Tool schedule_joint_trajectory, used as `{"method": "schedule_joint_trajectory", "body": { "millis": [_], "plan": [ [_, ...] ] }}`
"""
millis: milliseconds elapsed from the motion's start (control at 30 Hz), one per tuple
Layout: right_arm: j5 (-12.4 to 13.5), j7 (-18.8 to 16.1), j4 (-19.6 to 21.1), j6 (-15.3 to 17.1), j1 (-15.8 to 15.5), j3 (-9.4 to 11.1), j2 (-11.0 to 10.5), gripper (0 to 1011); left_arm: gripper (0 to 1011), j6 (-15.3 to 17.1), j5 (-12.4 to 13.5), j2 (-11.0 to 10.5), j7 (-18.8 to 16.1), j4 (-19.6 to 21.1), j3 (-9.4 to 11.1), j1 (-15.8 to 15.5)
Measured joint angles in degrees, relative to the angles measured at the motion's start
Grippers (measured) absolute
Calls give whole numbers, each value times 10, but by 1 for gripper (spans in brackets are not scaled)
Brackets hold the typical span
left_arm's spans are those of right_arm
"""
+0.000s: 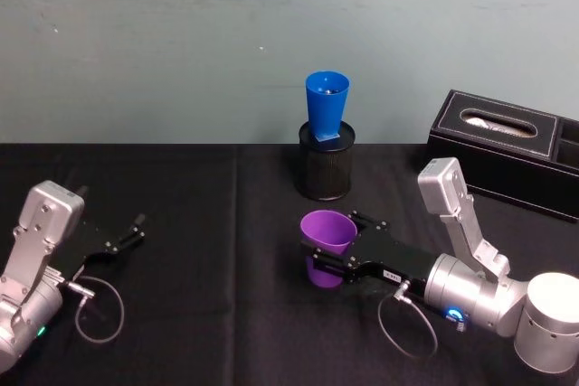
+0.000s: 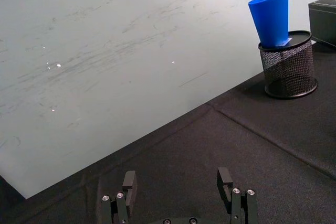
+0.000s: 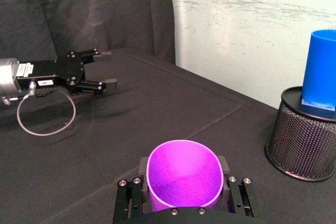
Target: Pick up one cup with a gripper and tap it against the other cup.
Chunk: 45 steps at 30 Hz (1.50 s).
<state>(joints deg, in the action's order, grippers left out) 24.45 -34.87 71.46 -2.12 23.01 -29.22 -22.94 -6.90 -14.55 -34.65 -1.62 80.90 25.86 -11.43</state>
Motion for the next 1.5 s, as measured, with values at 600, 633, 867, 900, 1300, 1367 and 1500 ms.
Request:
{"method": "schedule_joint_trajectory", "body": {
  "millis": [600,633,867,900,1300,1367,1500],
  "plan": [
    [-16,0,-24,-18,-9,-1,7,741,1004,0,0,0,0,0,0,0],
    [-17,0,-25,-19,-9,-1,8,741,1005,0,0,0,0,0,0,0],
    [-22,0,-33,-24,-11,0,11,741,1005,0,0,0,0,0,0,0],
    [-22,0,-33,-24,-12,0,11,741,1005,0,0,0,0,0,0,0],
    [-25,-2,-35,-28,-12,0,12,741,1004,0,0,0,0,0,0,0],
    [-25,-2,-35,-28,-12,0,12,751,1005,0,0,0,0,0,0,0],
    [-26,-2,-36,-25,-12,0,12,854,1005,0,0,0,0,0,0,0]
  ]
}}
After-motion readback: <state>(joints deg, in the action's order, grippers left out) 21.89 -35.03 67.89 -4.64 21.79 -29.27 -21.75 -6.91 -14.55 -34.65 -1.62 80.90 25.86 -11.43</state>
